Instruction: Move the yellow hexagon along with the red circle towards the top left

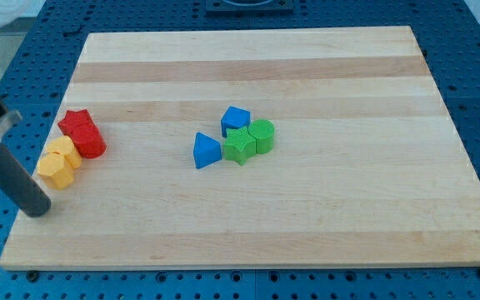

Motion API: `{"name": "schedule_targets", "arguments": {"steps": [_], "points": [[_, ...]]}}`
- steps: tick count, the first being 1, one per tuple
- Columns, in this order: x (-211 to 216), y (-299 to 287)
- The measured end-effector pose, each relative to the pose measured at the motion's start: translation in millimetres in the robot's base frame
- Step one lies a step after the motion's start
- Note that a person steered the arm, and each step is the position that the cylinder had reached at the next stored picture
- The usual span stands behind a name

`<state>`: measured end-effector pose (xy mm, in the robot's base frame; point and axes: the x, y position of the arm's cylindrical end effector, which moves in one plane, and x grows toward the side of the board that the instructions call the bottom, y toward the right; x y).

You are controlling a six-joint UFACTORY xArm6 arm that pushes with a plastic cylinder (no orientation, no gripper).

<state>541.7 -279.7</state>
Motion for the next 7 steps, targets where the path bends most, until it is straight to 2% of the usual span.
{"name": "schedule_targets", "arguments": {"steps": [1,3,6,7], "points": [[-37,6],[-56,66],[-56,57],[-87,76]]}}
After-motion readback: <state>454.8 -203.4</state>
